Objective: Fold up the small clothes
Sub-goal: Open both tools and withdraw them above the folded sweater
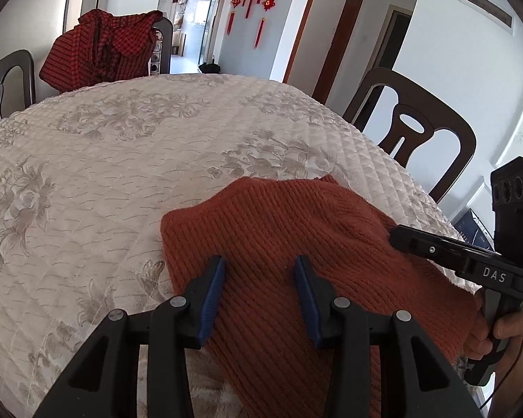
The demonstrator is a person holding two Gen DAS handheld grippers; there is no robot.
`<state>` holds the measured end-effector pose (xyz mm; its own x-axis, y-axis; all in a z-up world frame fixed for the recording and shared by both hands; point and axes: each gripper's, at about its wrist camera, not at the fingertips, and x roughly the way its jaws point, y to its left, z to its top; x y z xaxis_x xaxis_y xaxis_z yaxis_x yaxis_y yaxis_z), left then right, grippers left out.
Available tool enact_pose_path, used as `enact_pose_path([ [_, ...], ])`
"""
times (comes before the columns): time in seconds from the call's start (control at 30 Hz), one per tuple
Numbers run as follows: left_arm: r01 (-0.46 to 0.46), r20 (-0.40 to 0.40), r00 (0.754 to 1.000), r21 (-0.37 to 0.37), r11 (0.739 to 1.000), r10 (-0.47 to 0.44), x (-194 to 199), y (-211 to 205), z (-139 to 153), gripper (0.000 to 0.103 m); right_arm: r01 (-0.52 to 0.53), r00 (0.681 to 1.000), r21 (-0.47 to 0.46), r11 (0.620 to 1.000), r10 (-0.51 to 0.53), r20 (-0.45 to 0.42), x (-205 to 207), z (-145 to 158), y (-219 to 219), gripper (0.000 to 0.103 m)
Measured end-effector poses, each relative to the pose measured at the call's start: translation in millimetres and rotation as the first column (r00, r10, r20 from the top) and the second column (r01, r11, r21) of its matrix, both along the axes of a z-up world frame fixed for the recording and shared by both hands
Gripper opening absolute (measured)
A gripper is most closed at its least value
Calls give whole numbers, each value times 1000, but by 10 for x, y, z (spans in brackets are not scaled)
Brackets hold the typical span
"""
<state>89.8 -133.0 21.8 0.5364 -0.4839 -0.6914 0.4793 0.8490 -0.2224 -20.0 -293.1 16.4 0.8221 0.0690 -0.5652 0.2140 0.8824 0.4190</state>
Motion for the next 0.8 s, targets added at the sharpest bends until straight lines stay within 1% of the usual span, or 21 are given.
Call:
enact_pose_path([
  [0.13,13,33,999,-36,999,-12,-235,125,146,44,-2,1000,-58,998,4,30,-274,140,109,21],
  [0.23,29,50,998,-57,998,-26,-471,212,232,44,-28,998,-96,995,32,48,-478,207,204,21],
  [0.3,40,62,997,-66,997,-36,-632,253,259,43,-51,997,-140,989,60,56,-608,251,304,21],
  [0.33,42,65,997,-67,997,-37,-708,266,260,41,-60,996,-170,984,71,54,-681,265,363,21],
  [0.37,43,69,997,-66,997,-39,-775,270,252,32,-64,996,-188,980,75,51,-713,268,403,21],
  [0.4,46,69,997,-59,997,-42,-836,264,231,27,-67,996,-202,977,79,48,-744,265,434,20],
  [0.47,42,75,996,-42,998,-39,-904,244,186,27,-90,995,-212,973,98,26,-772,228,489,20],
  [0.53,40,88,995,-25,999,-37,-942,225,145,27,-97,995,-226,969,97,-12,-750,129,510,20],
  [0.6,35,78,996,-31,999,-32,-916,225,121,27,-92,995,-228,969,83,-47,-720,34,490,20],
  [0.67,32,73,997,-29,999,-29,-910,223,100,27,-88,996,-209,974,79,-50,-726,-20,465,20],
  [0.8,24,74,997,-22,999,-22,-925,201,60,27,-85,996,-208,975,76,-47,-717,-63,454,21],
])
